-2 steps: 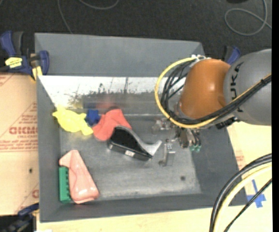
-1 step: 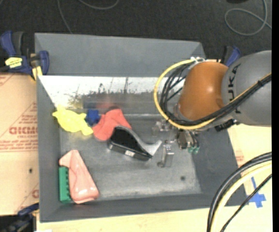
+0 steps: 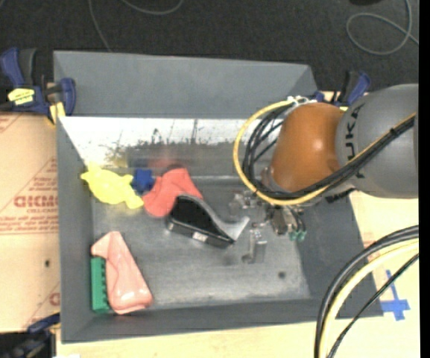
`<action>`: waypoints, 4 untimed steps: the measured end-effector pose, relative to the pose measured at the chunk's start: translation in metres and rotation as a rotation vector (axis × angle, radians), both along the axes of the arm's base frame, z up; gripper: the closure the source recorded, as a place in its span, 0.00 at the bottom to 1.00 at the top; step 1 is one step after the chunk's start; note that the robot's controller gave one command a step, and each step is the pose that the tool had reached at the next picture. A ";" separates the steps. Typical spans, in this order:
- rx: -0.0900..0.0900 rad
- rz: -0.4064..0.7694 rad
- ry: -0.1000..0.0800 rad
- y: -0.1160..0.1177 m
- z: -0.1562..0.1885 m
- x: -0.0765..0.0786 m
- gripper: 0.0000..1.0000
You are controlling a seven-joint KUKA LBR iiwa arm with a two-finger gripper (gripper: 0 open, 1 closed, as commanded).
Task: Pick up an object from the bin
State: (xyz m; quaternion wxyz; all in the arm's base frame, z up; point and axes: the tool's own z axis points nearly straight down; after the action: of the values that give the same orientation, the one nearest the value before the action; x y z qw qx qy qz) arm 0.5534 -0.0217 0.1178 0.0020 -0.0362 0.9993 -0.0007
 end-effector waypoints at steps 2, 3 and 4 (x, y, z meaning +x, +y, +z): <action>0.003 -0.309 -0.007 0.033 -0.029 0.023 0.00; 0.001 -0.203 -0.006 0.041 -0.038 0.040 0.00; 0.003 -0.255 -0.011 0.056 -0.040 0.044 0.00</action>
Offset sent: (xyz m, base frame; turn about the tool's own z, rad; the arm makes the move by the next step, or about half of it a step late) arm 0.0415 0.0659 -0.0439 0.0258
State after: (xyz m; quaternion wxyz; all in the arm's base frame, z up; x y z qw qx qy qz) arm 0.5973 0.0345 0.0777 0.0073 0.0911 0.9958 0.0002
